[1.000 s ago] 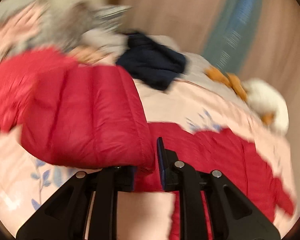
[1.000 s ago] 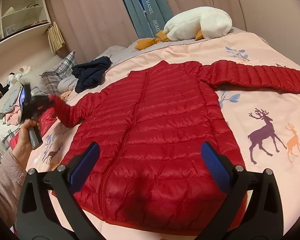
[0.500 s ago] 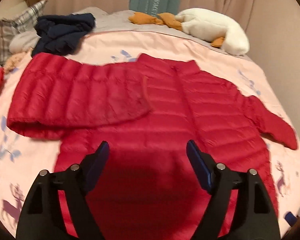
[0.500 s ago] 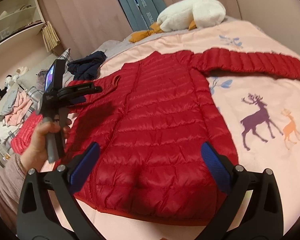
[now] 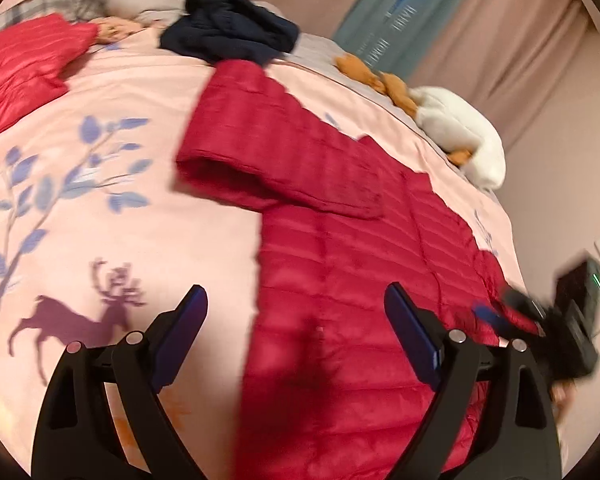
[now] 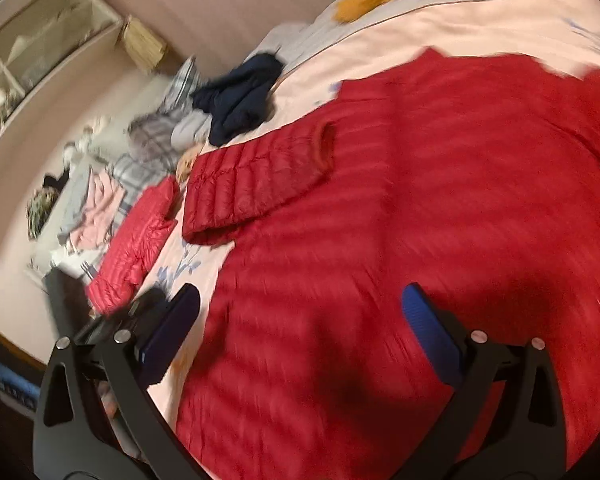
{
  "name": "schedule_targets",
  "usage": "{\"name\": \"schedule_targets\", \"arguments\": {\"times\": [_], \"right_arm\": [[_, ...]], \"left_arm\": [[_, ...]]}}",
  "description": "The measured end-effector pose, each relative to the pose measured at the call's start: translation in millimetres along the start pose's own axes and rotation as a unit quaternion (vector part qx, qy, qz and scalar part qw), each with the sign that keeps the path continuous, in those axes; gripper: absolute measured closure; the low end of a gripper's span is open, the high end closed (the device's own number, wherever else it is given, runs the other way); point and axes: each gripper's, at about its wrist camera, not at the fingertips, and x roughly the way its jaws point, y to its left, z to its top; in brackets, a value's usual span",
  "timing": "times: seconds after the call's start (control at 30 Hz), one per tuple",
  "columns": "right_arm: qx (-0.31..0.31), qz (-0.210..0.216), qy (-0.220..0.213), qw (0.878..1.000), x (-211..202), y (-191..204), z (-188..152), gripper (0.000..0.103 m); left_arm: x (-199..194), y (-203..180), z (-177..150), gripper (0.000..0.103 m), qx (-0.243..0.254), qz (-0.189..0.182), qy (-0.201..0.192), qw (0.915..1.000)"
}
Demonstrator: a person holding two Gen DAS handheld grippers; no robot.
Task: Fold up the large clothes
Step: 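Grasp the jacket side edge with the right gripper, then fold the held side edge inward over the jacket body, then open the right gripper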
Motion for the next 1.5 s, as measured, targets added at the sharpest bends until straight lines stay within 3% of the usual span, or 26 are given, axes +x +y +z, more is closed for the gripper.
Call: {"name": "schedule_targets", "arguments": {"times": [0.17, 0.27, 0.33, 0.37, 0.4, 0.6, 0.83, 1.03, 1.5], "right_arm": [[-0.002, -0.025, 0.011, 1.0, 85.6, 12.9, 58.9, 0.012], [-0.018, -0.082, 0.019, 0.996, 130.0, 17.4, 76.6, 0.029], [-0.019, -0.109, 0.036, 0.993, 146.0, 10.6, 79.0, 0.068], [-0.024, -0.119, 0.037, 0.992, 149.9, 9.6, 79.6, 0.073], [-0.029, -0.115, 0.029, 0.993, 149.2, 10.3, 78.5, 0.09], [-0.043, -0.075, -0.054, 0.995, 87.5, 16.3, 91.2, 0.091], [-0.062, -0.081, -0.108, 0.989, 6.4, 12.7, 92.2, 0.091], [-0.056, -0.1, -0.113, 0.987, -27.7, -11.3, 82.7, 0.091], [-0.018, -0.133, -0.101, 0.986, -42.7, -55.7, 75.2, 0.091]], "left_arm": [[-0.9, 21.5, 7.2, 0.013, -0.025, -0.005, -0.002, 0.9997], [-3.9, 35.4, 7.0, 0.013, -0.04, -0.013, 0.0, 0.9991], [-3.8, 41.2, 7.8, 0.013, -0.044, -0.013, 0.002, 0.999], [-4.7, 43.6, 7.4, 0.013, -0.044, -0.012, 0.002, 0.999], [-4.4, 45.3, 8.5, 0.013, -0.043, -0.01, 0.003, 0.999], [-8.2, 48.4, 10.2, 0.013, -0.047, -0.01, -0.002, 0.9989], [-8.3, 32.7, 7.8, 0.013, -0.046, -0.021, -0.002, 0.9987], [-7.7, 11.8, 9.3, 0.013, -0.025, -0.015, -0.004, 0.9996], [12.3, -21.3, 26.9, 0.013, 0.014, 0.004, 0.008, 0.9999]]}}
